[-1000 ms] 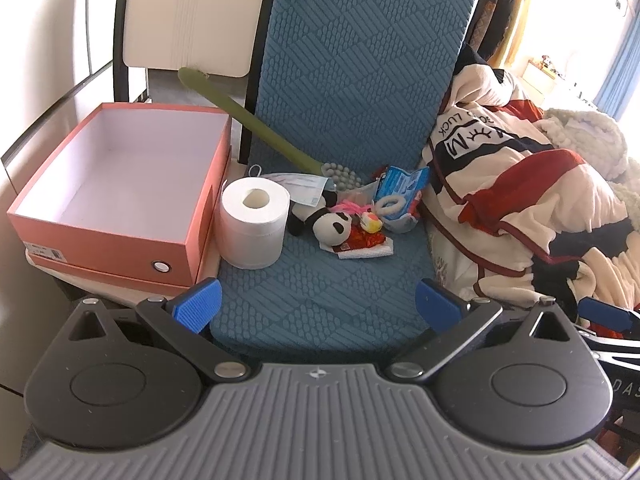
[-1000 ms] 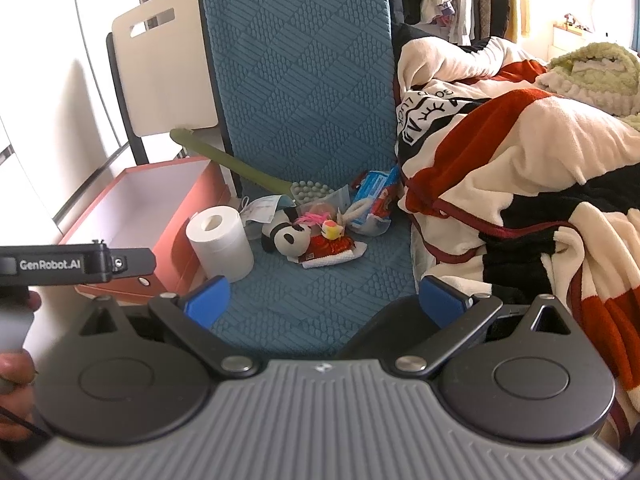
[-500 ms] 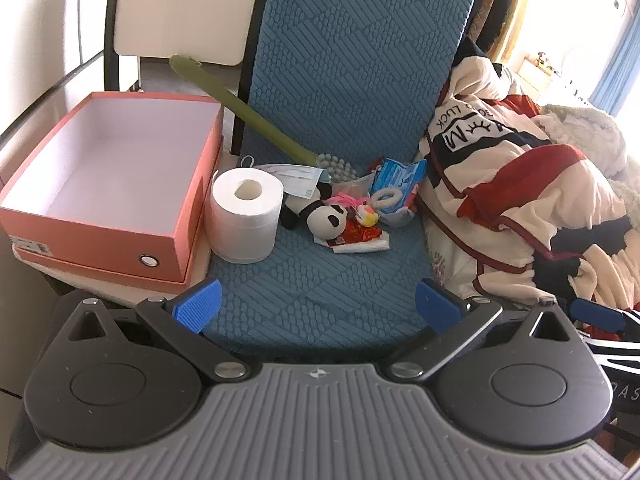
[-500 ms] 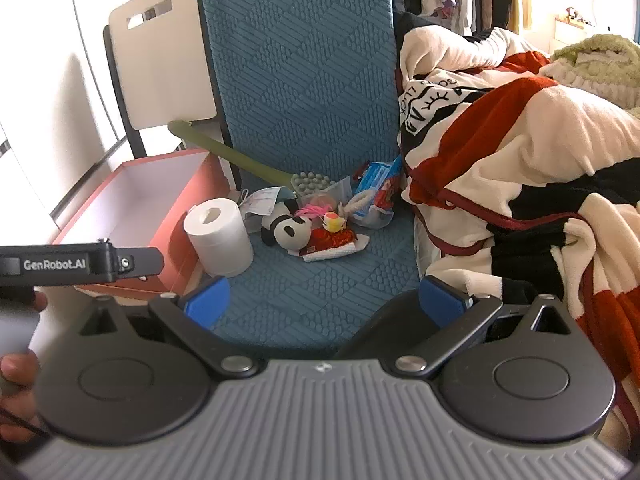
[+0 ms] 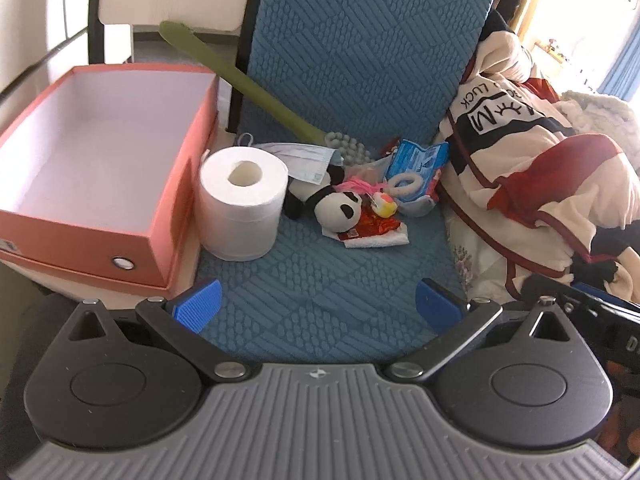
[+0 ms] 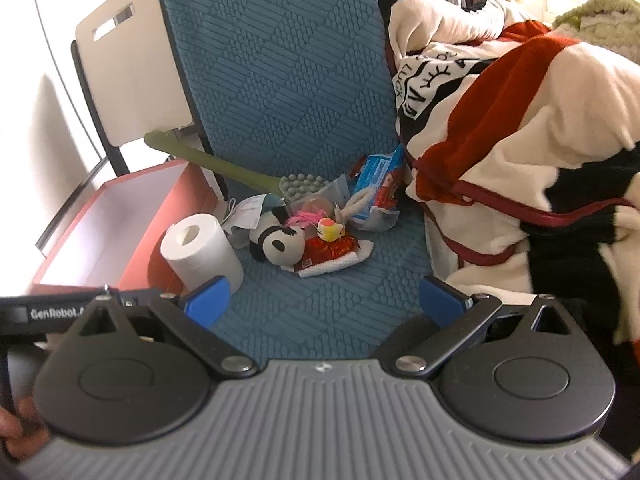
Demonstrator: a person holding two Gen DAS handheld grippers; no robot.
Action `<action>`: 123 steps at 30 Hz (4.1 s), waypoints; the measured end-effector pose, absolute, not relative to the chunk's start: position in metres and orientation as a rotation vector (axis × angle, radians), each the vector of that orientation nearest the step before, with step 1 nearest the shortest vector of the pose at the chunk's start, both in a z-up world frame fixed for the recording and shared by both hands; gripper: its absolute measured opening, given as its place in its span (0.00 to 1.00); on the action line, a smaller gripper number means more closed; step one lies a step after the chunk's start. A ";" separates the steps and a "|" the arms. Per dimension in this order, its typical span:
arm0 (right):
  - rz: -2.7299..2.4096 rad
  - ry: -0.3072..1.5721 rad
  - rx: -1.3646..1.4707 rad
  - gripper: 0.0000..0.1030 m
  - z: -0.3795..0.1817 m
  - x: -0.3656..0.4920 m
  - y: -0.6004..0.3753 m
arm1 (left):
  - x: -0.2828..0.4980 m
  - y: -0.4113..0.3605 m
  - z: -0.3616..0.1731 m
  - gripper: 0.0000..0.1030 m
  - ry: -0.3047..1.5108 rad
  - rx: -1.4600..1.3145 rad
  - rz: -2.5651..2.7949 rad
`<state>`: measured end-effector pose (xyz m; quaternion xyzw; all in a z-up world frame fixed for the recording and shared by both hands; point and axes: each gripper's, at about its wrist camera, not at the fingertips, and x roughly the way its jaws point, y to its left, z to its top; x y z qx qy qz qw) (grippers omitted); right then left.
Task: Organize soft objects
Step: 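Reach the left tool to the panda plush while the right tool reaches the bird toy, then close the left tool on the panda while the right tool grips the bird toy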
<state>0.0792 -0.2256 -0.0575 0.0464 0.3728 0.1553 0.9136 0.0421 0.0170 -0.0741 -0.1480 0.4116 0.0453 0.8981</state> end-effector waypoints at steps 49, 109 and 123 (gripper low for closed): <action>0.395 0.936 0.540 0.54 -0.215 0.282 -0.210 | 0.199 -0.024 -0.199 0.72 0.770 -0.320 0.087; 0.272 0.846 0.348 0.40 -0.175 0.214 -0.208 | 0.148 -0.003 -0.166 0.59 0.756 -0.328 -0.054; 0.197 0.809 0.286 0.40 -0.140 0.148 -0.214 | 0.118 0.007 -0.135 0.59 0.751 -0.354 -0.158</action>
